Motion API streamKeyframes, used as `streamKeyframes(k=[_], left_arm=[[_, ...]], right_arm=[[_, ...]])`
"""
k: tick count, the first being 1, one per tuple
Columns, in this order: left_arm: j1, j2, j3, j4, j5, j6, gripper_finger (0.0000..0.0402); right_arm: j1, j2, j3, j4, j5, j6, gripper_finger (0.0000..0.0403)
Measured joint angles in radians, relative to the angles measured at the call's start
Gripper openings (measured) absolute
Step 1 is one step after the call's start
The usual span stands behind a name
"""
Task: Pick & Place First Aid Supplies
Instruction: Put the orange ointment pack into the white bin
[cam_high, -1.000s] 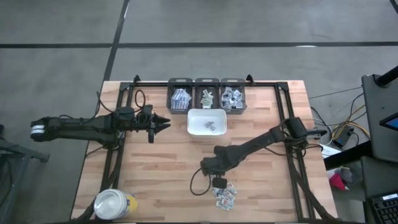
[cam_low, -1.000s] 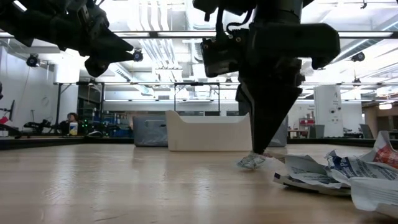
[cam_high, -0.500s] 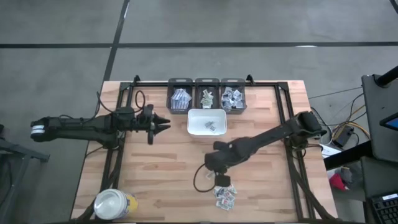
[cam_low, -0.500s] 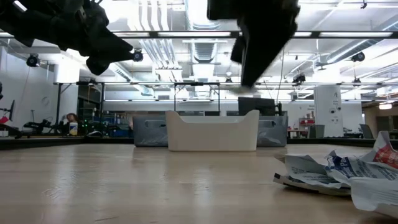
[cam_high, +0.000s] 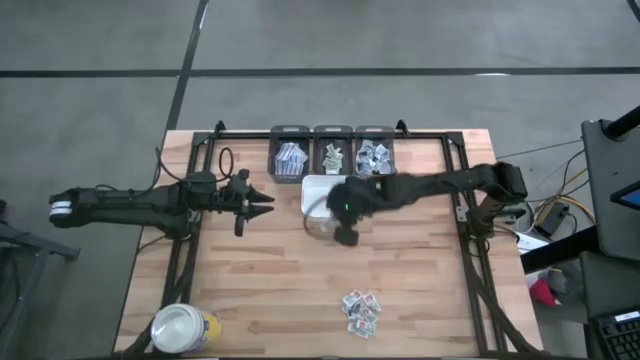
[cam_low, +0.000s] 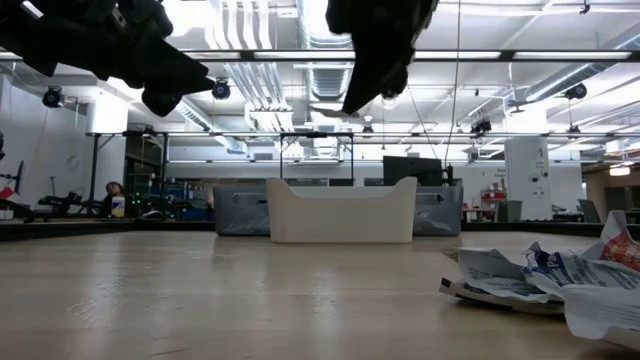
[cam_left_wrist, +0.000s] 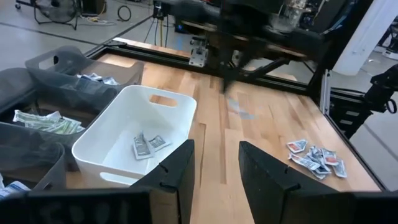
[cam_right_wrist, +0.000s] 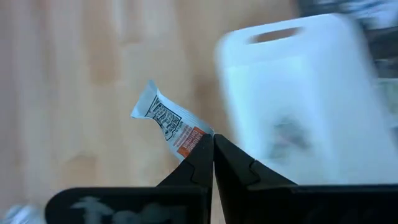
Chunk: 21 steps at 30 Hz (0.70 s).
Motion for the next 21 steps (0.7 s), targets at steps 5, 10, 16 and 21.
streamKeyframes(k=[5,10,16,21], left_arm=[[0.000,0.000,0.000,0.000,-0.001,-0.009,0.0120],[0.000,0.000,0.000,0.000,-0.002,0.001,0.0119],[0.000,0.003,0.000,0.000,-0.009,0.015,0.0120],[0.001,0.007,0.000,-0.010,-0.016,0.016,0.0119]], right_arm=[[-0.126,0.003,0.000,0.086,0.020,0.009,0.0008],[-0.215,0.021,0.001,0.131,0.020,0.050,0.0008],[-0.258,0.085,0.000,0.105,0.013,0.074,0.0008],[-0.262,0.144,0.000,0.105,0.008,0.069,0.0008]])
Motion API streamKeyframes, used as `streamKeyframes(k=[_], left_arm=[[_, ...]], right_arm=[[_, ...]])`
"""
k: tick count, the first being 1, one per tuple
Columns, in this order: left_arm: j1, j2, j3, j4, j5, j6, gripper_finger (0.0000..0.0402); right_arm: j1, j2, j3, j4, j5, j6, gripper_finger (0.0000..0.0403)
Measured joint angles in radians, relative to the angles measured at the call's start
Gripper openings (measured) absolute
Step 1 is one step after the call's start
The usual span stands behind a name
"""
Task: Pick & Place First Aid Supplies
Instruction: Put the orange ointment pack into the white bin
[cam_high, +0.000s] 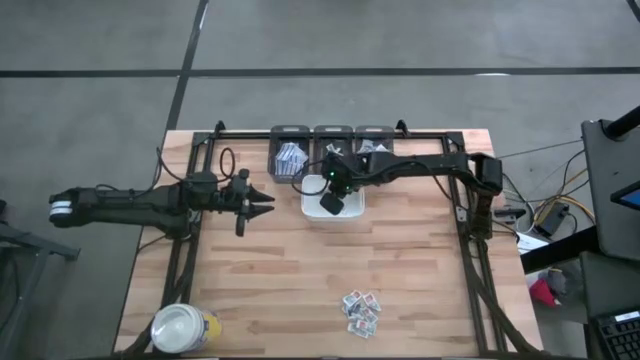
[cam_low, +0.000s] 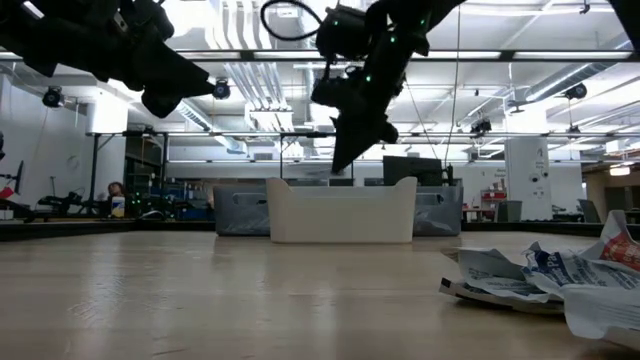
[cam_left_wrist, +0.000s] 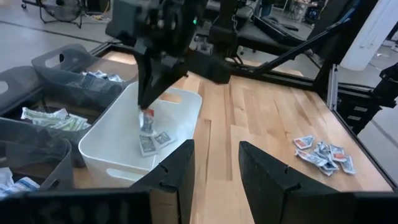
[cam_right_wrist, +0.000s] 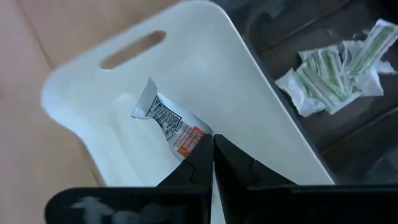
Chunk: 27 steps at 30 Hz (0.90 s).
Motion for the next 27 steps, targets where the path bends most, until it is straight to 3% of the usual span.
streamKeyframes(k=[14,21,27], left_arm=[[0.000,0.006,0.000,0.002,0.001,0.006,0.0120],[0.000,0.004,0.000,0.000,0.002,0.007,0.0120],[-0.001,-0.053,0.000,-0.111,0.011,-0.011,0.0120]], right_arm=[[-0.001,0.134,0.000,-0.017,0.002,-0.022,0.0008],[-0.001,0.131,0.000,-0.020,0.002,-0.046,0.0008],[-0.001,0.128,0.000,-0.022,0.002,-0.061,0.0008]])
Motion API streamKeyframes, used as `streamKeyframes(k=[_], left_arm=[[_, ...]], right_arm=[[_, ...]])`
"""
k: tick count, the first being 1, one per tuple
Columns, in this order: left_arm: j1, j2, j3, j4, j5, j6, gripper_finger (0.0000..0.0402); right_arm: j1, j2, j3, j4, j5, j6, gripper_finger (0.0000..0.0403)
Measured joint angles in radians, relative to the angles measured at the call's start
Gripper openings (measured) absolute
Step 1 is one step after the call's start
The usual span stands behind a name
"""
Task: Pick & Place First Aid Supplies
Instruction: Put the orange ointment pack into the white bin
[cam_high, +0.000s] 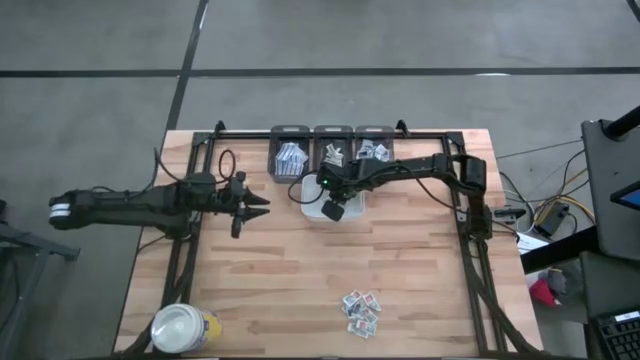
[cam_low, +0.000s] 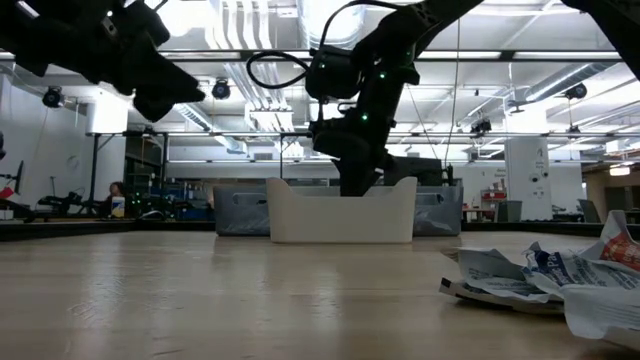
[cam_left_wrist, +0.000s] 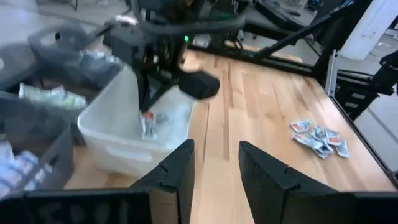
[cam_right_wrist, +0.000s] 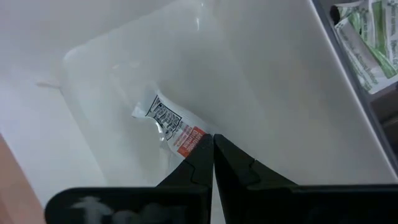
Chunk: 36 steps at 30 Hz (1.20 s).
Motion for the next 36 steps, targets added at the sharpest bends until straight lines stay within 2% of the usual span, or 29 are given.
streamKeyframes(k=[4,9,16,20,27,36], left_arm=[[0.000,-0.086,0.000,-0.087,0.000,-0.006,0.0120],[0.000,-0.192,0.000,-0.116,0.000,0.039,0.0119],[0.000,-0.249,-0.023,-0.182,-0.002,0.051,0.0120],[0.000,-0.273,-0.064,-0.161,-0.002,0.051,0.0120],[-0.001,-0.337,-0.172,0.017,0.029,0.029,0.0120],[-0.002,-0.383,-0.251,0.021,0.127,-0.038,0.0120]], right_arm=[[0.000,0.000,0.000,0.000,0.000,-0.004,0.0009],[0.000,-0.001,0.000,0.000,-0.001,-0.020,0.0009],[0.000,-0.001,0.000,0.004,-0.042,-0.030,0.0009],[0.000,-0.001,0.000,0.005,-0.045,-0.031,0.0009],[0.000,-0.001,0.000,0.008,-0.054,-0.046,0.0012],[-0.005,-0.002,0.000,0.009,-0.056,-0.099,0.0038]])
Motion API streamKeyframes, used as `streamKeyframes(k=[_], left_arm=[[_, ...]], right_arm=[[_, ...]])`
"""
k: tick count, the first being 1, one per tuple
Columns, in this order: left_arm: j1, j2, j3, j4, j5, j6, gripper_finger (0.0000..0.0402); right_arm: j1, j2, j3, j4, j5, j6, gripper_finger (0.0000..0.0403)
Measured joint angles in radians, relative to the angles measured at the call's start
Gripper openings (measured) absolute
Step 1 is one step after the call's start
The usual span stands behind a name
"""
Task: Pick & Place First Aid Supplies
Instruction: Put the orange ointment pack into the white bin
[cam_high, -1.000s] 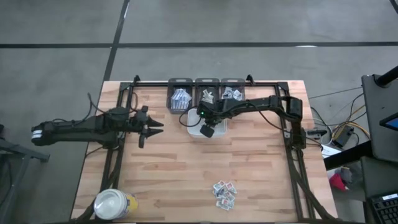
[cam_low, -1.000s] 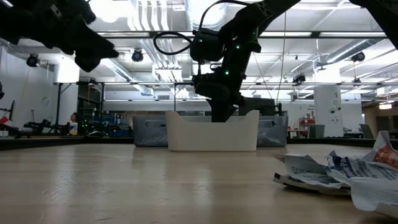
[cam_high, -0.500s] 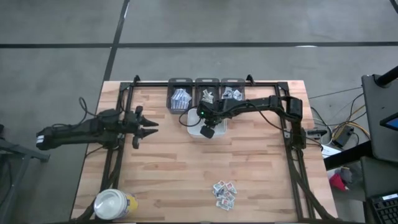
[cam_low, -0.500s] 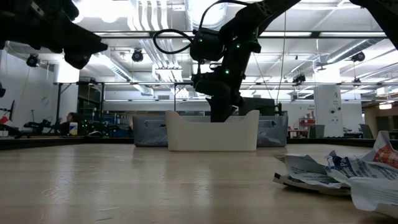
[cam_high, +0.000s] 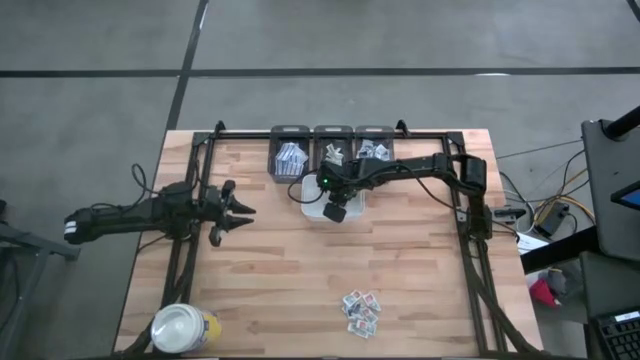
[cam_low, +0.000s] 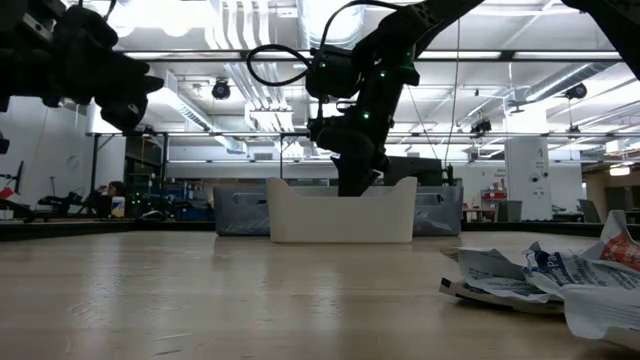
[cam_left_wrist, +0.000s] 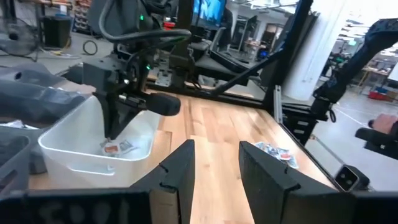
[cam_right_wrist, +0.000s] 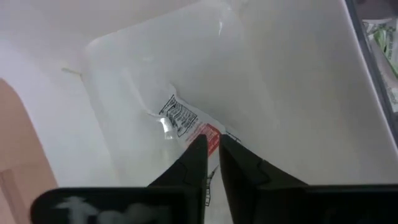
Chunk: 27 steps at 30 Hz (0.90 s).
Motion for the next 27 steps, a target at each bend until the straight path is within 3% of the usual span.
streamKeyframes(k=[7,12,19,27], left_arm=[[0.000,0.000,-0.012,0.015,0.012,-0.003,0.0119],[0.000,0.001,-0.012,0.013,0.037,-0.002,0.0120],[0.000,0.001,-0.014,0.011,0.046,0.008,0.0119],[0.000,0.001,-0.055,0.016,0.055,-0.002,0.0120]], right_arm=[[0.001,-0.007,0.000,-0.001,-0.001,0.008,0.0108],[0.012,-0.054,0.000,-0.012,-0.101,0.057,0.0139],[0.079,-0.159,0.000,-0.051,-0.181,0.154,0.0142],[0.260,-0.256,0.000,-0.083,-0.250,0.212,0.0125]])
